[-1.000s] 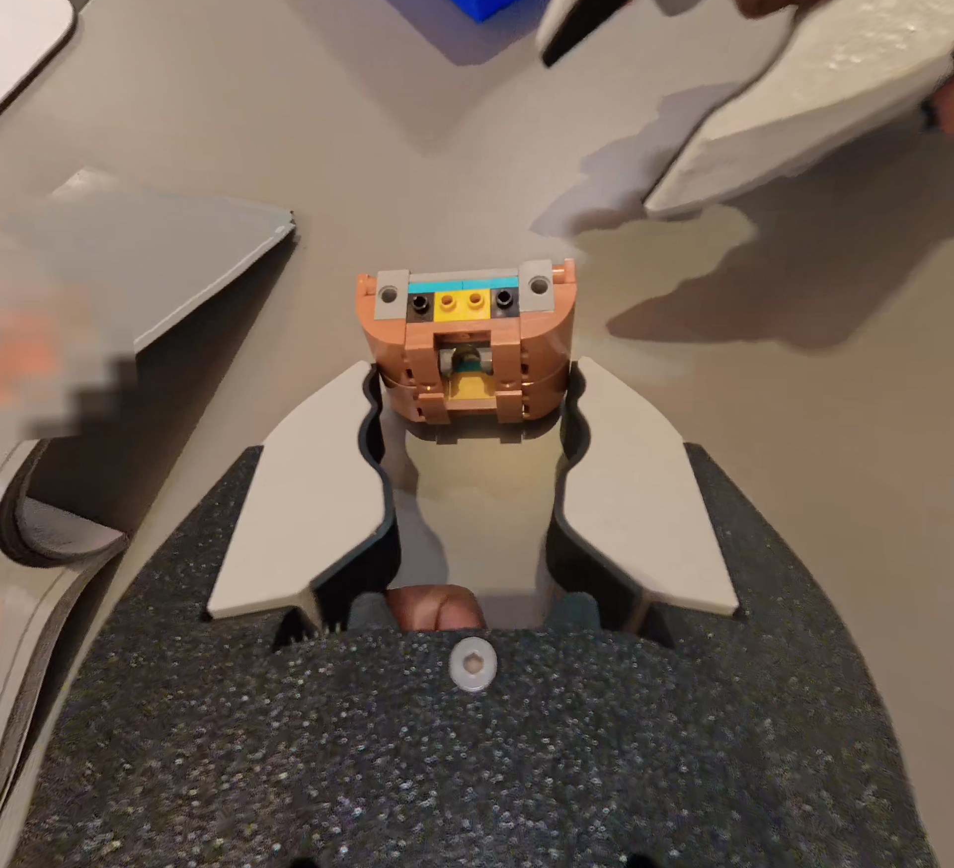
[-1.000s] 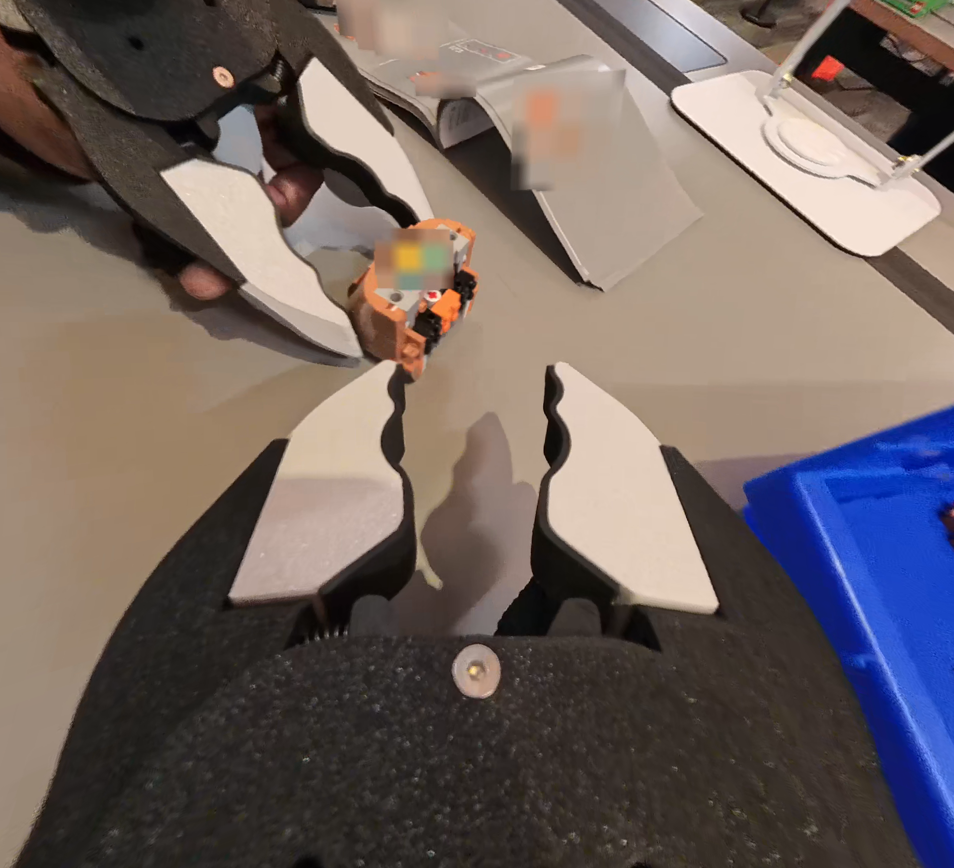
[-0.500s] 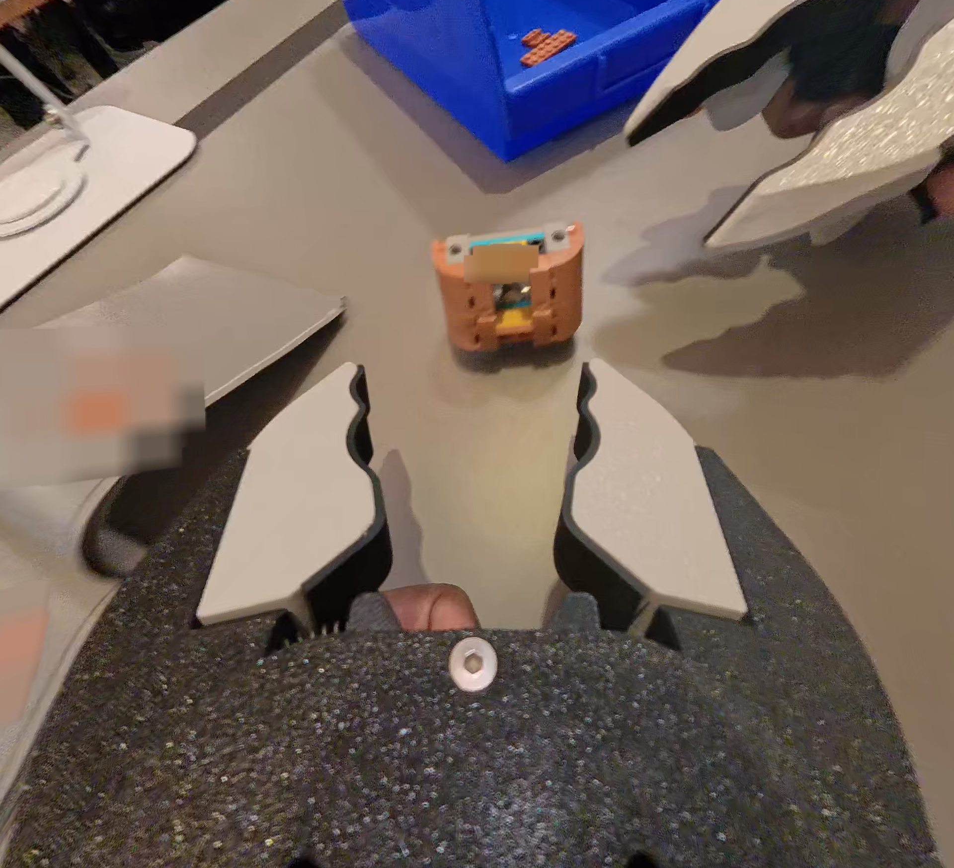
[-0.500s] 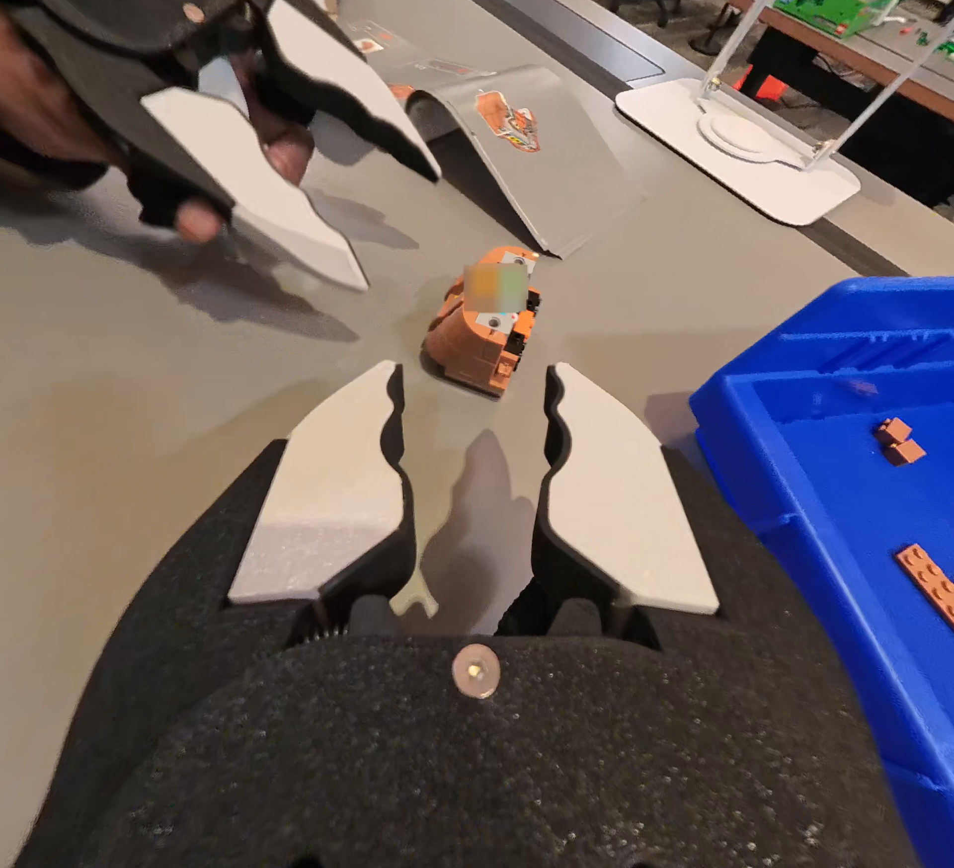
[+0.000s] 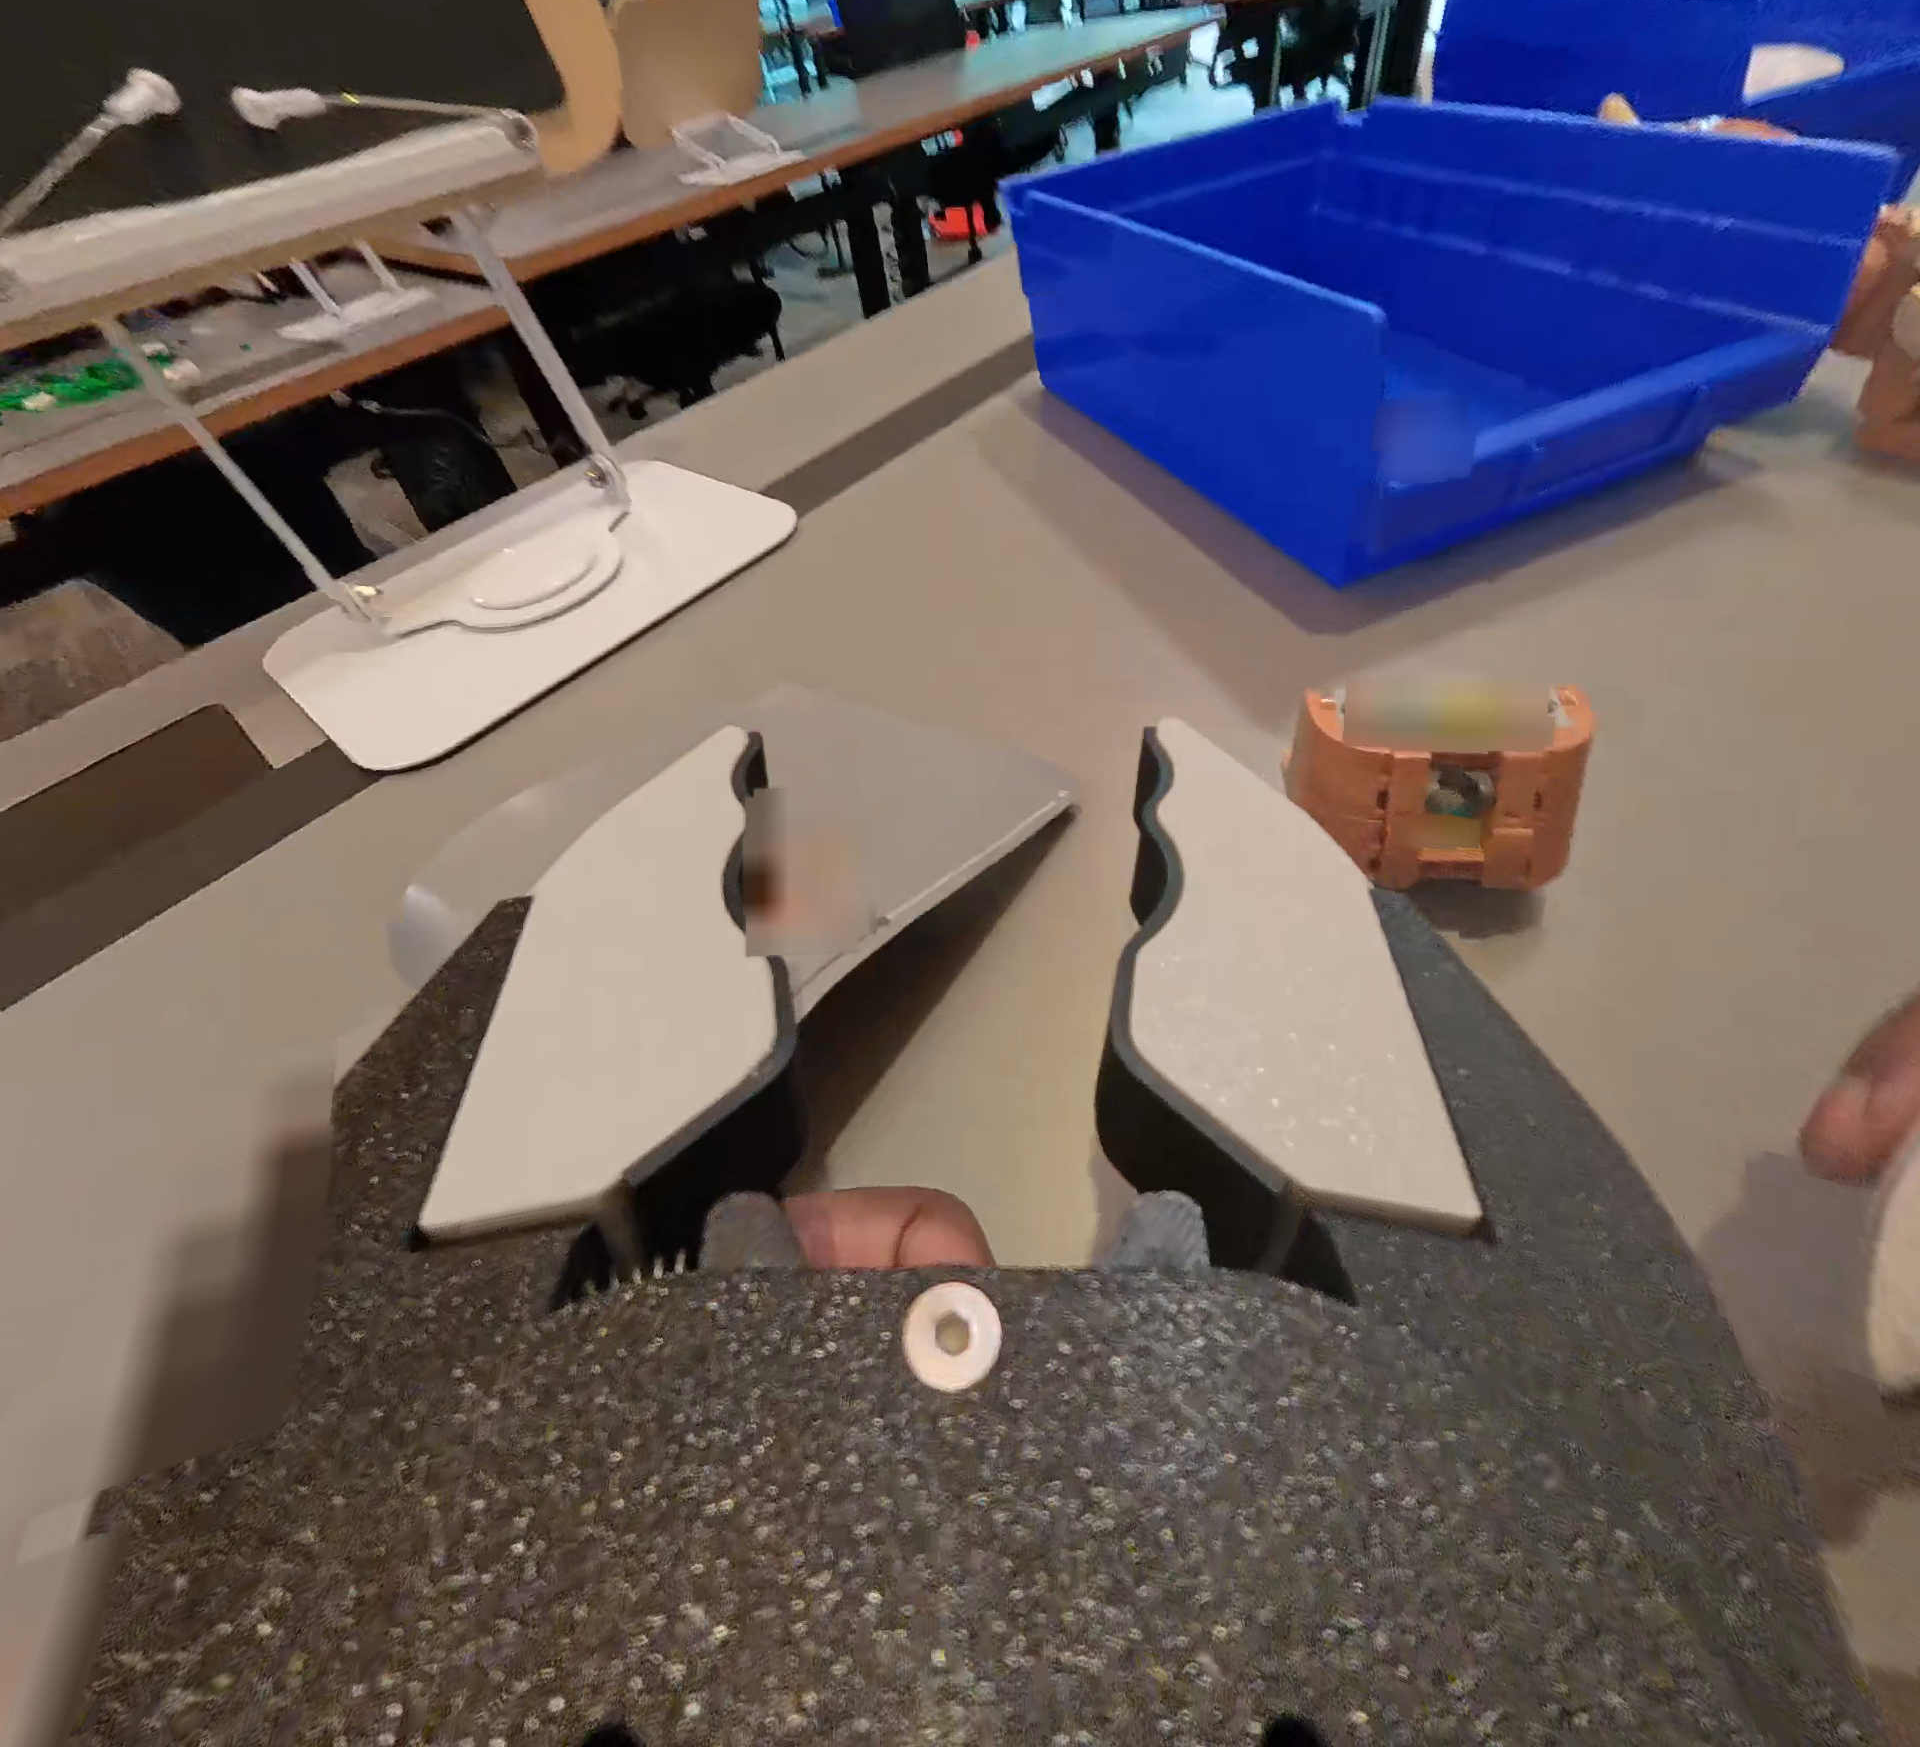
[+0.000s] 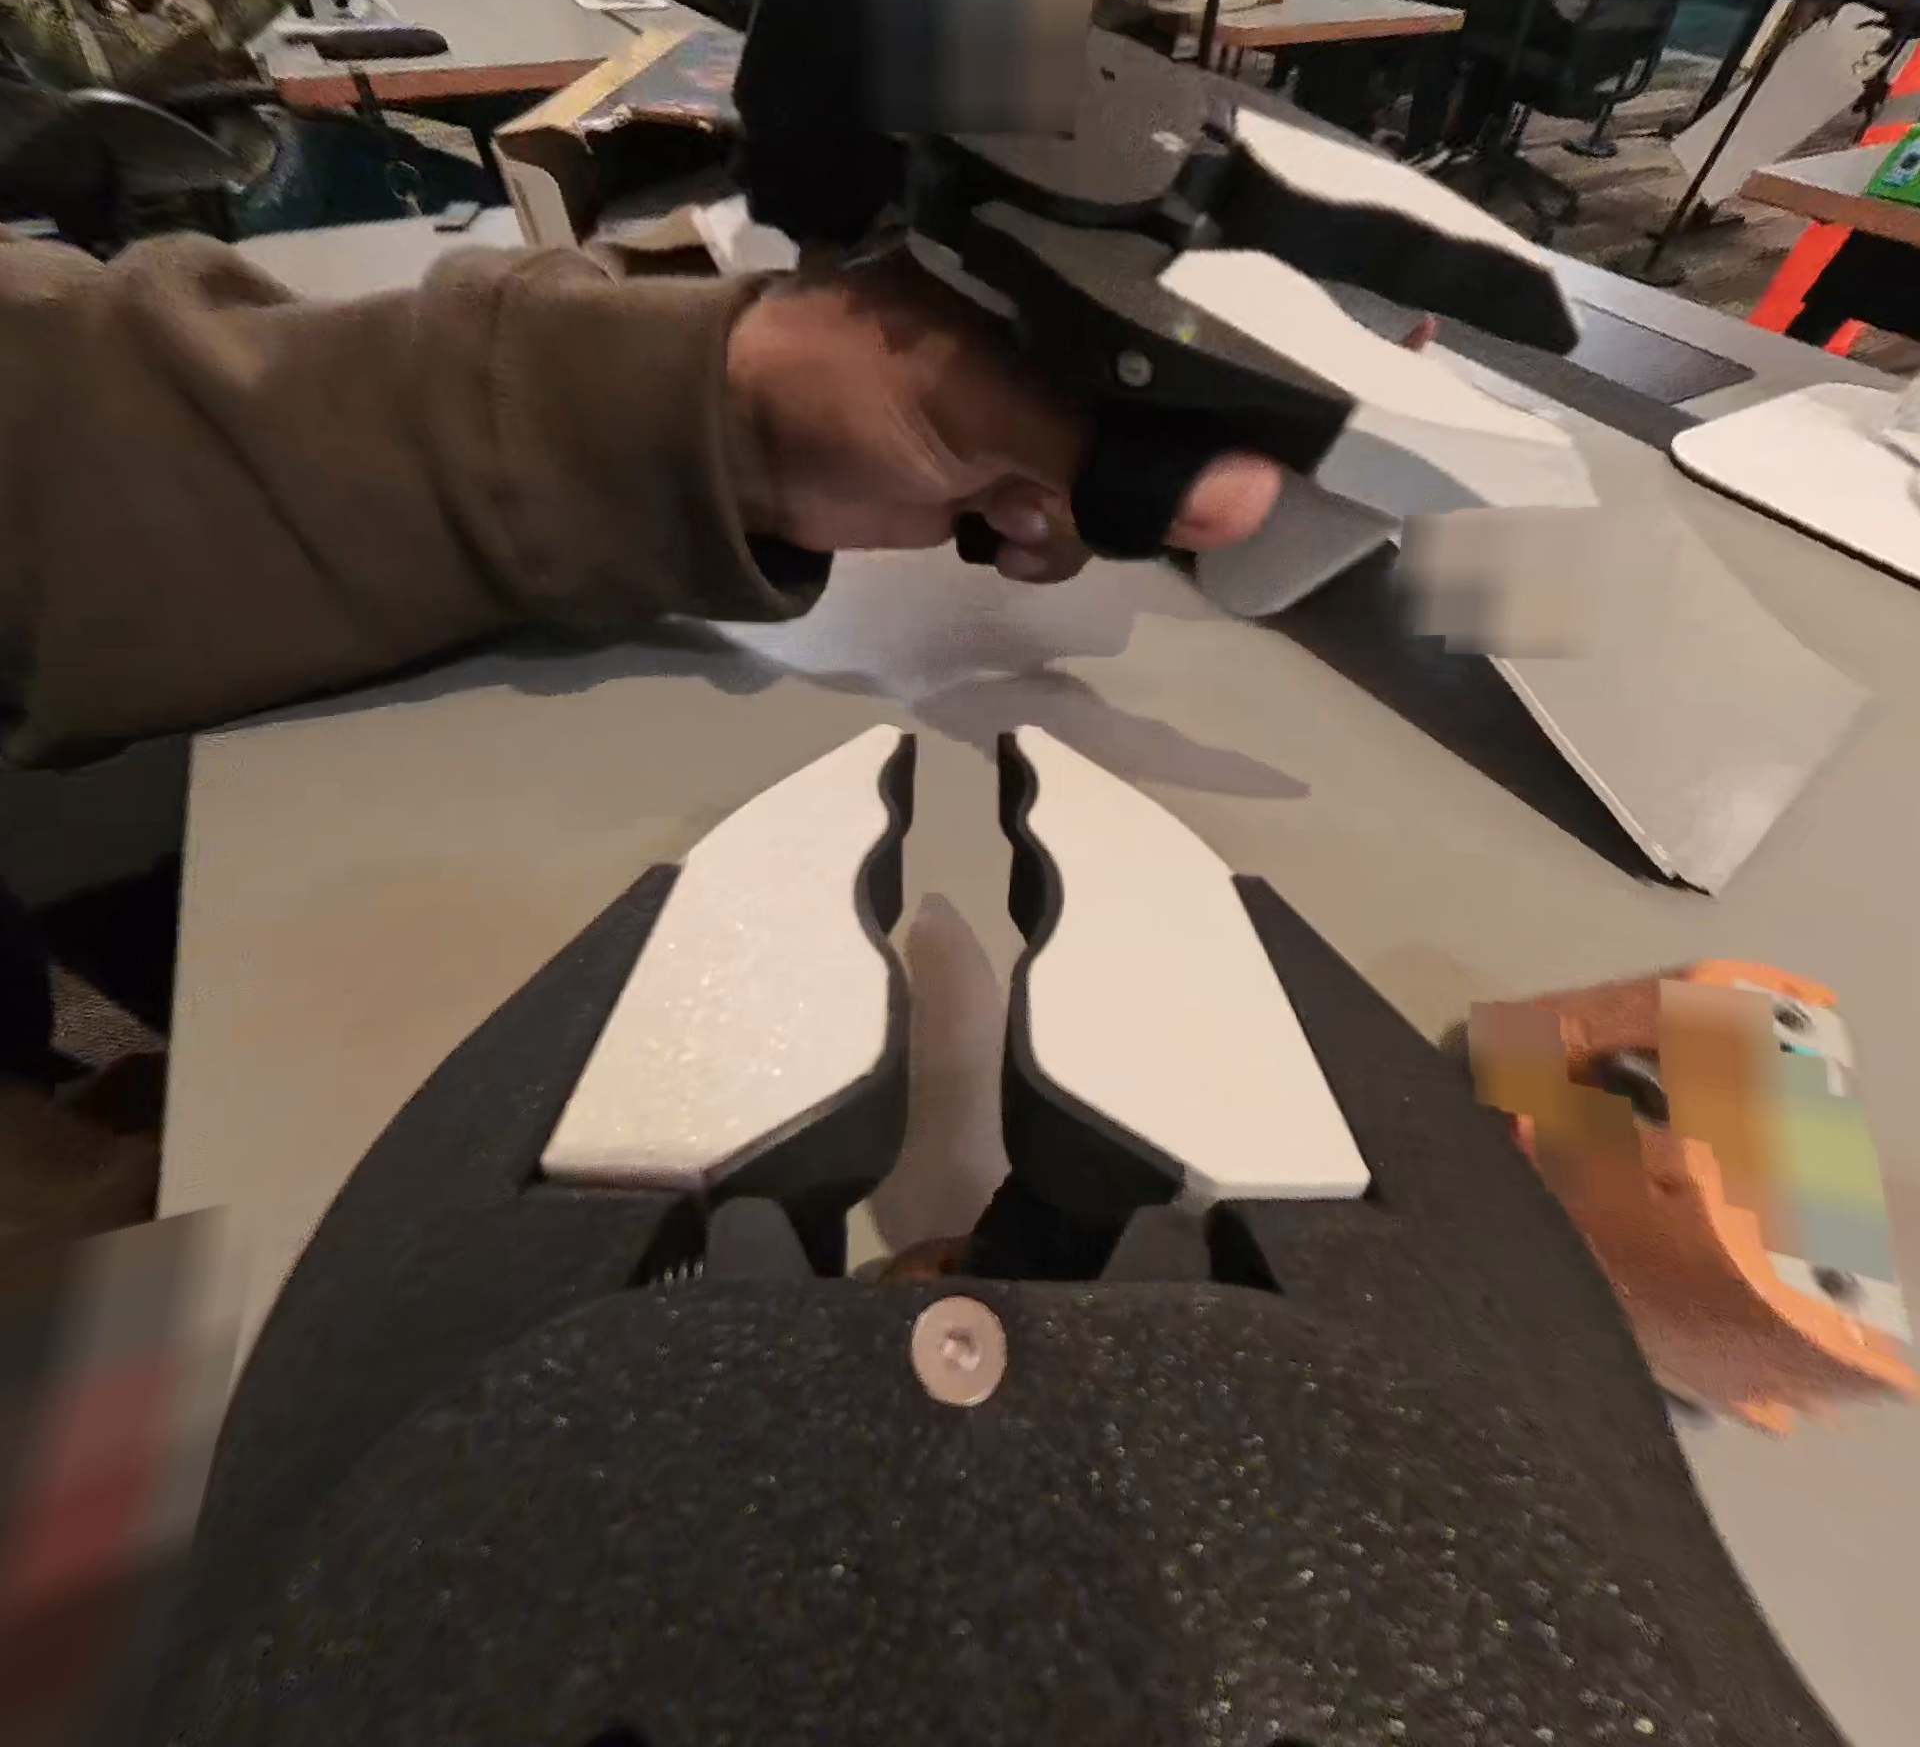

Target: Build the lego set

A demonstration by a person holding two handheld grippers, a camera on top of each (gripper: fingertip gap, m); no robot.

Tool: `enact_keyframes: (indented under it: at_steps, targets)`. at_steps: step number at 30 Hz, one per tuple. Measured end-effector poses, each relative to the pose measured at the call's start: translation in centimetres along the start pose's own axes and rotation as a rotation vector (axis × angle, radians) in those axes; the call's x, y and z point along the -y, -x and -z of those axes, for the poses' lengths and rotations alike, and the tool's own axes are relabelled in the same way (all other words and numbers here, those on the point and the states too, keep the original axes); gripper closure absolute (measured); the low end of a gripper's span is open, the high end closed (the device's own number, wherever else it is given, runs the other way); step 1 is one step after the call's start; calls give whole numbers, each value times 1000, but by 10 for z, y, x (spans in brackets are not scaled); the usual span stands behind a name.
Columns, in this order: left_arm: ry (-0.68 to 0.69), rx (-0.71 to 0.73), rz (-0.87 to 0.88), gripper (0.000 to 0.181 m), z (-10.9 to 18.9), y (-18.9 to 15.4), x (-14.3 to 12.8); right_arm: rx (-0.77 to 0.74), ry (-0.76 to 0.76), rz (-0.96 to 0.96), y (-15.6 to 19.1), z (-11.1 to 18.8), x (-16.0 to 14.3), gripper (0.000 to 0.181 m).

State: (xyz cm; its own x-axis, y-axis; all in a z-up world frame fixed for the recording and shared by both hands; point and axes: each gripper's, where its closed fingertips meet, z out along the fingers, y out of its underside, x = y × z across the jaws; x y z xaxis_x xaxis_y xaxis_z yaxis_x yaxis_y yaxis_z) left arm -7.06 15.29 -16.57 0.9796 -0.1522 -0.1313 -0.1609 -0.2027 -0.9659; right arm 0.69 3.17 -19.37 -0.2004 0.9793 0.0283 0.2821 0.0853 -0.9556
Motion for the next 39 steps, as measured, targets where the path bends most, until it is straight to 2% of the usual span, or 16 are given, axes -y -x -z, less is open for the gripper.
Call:
enact_keyframes:
  at_steps: [3,7,12,17,34,39]
  targets:
    - [-77,39,-3,121,14,8,-1,4,6,4,4,-23,6,181]
    - [-135,90,-17,136,26,23,3,56,-15,36,15,-51,17,181]
    - [-175,85,-8,153,30,31,8,53,-43,87,14,-65,25,181]
    - [-139,64,13,153,27,30,1,78,-50,9,6,-62,25,181]
    - [18,101,-243,134,17,18,-23,80,-36,6,-5,-55,21,181]
    - [53,121,-267,136,15,19,-31,107,-33,-32,-6,-55,20,181]
